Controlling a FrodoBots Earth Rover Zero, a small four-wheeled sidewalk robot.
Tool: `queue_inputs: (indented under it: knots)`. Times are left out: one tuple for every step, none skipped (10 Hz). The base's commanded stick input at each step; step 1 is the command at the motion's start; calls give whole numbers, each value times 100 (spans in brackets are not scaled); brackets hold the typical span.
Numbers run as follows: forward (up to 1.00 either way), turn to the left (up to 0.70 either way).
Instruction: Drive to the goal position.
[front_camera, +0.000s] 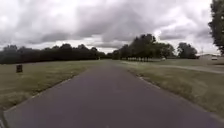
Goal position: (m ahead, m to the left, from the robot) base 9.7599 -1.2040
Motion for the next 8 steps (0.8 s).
queue_inputs:
  knots:
    - [70,0]
    - [70,0]
    - [70,0]
    - [70,0]
    - [70,0]
    - [70,0]
    - [70,0]
    - [70,0]
